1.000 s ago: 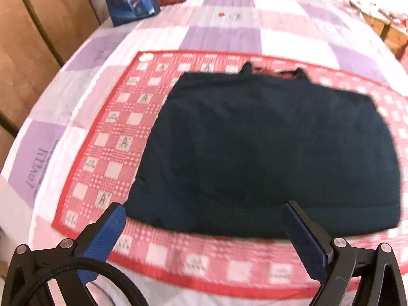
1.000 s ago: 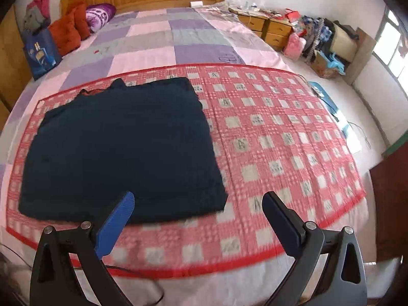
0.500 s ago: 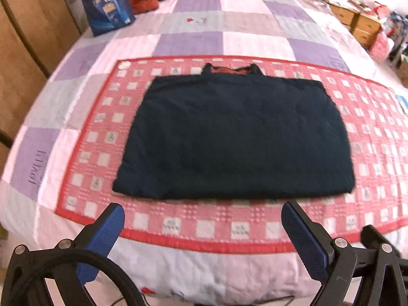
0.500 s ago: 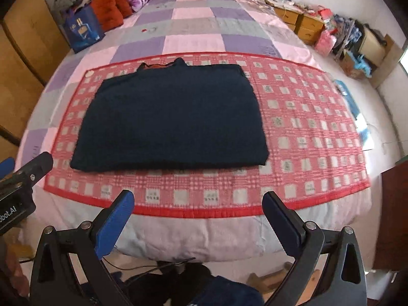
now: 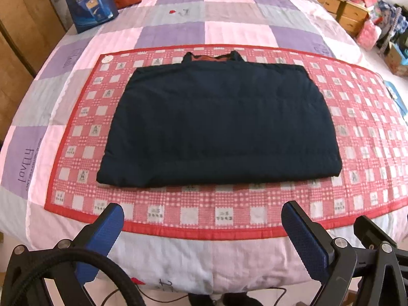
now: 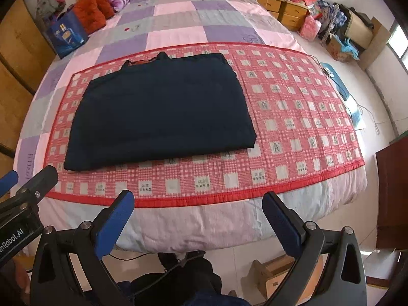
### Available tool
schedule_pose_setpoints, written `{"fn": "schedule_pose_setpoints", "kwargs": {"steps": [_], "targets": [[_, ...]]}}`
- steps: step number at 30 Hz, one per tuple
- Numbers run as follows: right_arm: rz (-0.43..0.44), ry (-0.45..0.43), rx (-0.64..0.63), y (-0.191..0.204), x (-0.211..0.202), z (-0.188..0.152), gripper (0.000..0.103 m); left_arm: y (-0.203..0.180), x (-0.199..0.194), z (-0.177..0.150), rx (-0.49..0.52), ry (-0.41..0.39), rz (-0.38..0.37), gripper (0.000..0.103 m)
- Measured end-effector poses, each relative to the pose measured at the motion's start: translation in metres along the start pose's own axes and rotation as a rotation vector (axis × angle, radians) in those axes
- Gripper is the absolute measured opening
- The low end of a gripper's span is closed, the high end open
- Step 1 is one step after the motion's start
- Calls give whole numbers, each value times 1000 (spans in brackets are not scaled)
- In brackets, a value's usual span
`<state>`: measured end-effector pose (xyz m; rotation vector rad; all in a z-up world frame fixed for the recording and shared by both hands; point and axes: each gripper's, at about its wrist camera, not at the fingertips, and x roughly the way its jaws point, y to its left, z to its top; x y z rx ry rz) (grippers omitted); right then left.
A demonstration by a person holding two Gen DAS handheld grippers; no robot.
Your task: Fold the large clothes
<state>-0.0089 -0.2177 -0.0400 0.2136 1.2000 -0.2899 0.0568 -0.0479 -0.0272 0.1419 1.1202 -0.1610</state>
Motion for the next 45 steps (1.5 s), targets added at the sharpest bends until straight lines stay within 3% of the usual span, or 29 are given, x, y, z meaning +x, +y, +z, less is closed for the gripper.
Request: {"fn": "schedule_pose_setpoints", "kwargs": {"steps": [30, 45], "targets": [[5, 30, -21, -6, 12, 15, 102, -24, 14, 12, 6, 41, -4, 102], [13, 35, -42, -2, 15, 22, 102, -19, 16, 11, 11, 42, -8, 102]]}}
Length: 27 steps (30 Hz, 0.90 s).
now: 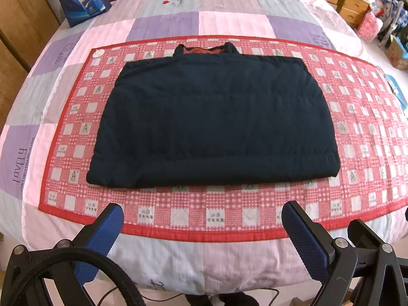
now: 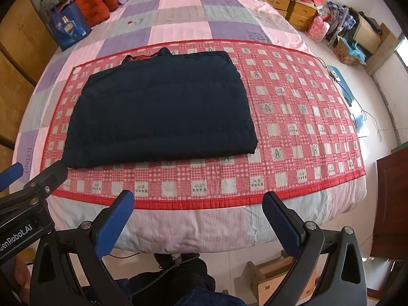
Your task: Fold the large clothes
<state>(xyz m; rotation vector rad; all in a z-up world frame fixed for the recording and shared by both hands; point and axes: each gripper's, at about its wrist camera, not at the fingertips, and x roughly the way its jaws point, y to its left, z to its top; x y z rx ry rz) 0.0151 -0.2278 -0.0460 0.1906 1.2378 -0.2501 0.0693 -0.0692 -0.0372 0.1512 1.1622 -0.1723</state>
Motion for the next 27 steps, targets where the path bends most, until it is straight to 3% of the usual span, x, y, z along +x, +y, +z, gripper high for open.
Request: {"fn": "schedule_pose_setpoints", "kwargs": {"steps": [27], "targets": [[1, 4, -6, 9, 1, 7, 102, 13, 3, 2, -2, 4, -6, 102]]}}
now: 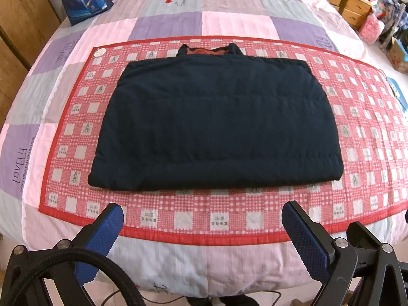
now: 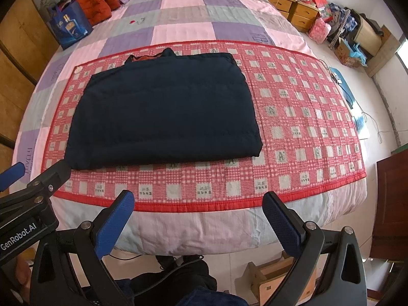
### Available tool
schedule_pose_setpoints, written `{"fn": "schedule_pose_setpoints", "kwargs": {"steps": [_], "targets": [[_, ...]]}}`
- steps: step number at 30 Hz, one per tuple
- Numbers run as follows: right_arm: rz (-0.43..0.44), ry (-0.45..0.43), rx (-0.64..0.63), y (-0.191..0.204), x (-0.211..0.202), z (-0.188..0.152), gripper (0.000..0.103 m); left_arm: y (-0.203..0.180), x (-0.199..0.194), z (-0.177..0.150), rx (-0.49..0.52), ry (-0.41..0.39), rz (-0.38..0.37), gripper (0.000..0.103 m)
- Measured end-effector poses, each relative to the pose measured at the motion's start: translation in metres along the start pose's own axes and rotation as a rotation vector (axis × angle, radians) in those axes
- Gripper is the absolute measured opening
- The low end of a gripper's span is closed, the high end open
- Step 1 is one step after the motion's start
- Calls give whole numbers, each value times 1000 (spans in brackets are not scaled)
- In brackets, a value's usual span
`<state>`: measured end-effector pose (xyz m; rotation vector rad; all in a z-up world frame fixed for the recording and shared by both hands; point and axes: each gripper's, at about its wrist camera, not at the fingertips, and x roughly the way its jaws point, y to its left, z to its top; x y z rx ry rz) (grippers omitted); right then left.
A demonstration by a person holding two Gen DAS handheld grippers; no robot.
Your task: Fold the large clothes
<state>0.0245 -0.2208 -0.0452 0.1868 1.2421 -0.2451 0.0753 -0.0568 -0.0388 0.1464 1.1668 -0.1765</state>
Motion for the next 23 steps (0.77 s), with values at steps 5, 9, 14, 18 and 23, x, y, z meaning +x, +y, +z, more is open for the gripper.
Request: {"fn": "schedule_pose_setpoints", "kwargs": {"steps": [5, 9, 14, 18, 23], "targets": [[-1, -2, -1, 0, 0, 0, 102, 0, 0, 0, 1, -1, 2, 102], [-1, 1, -1, 0, 0, 0, 102, 1, -1, 0, 1, -1, 4, 102], [-3, -2, -4, 6, 1, 3, 102, 5, -1, 2, -1, -4, 7, 102], [-2, 1, 0, 10, 1, 4, 102, 6, 0, 1, -3, -4, 2, 102], [-4, -2, 2, 14, 1, 5, 102, 4, -3, 5, -1, -15, -2, 102]]}}
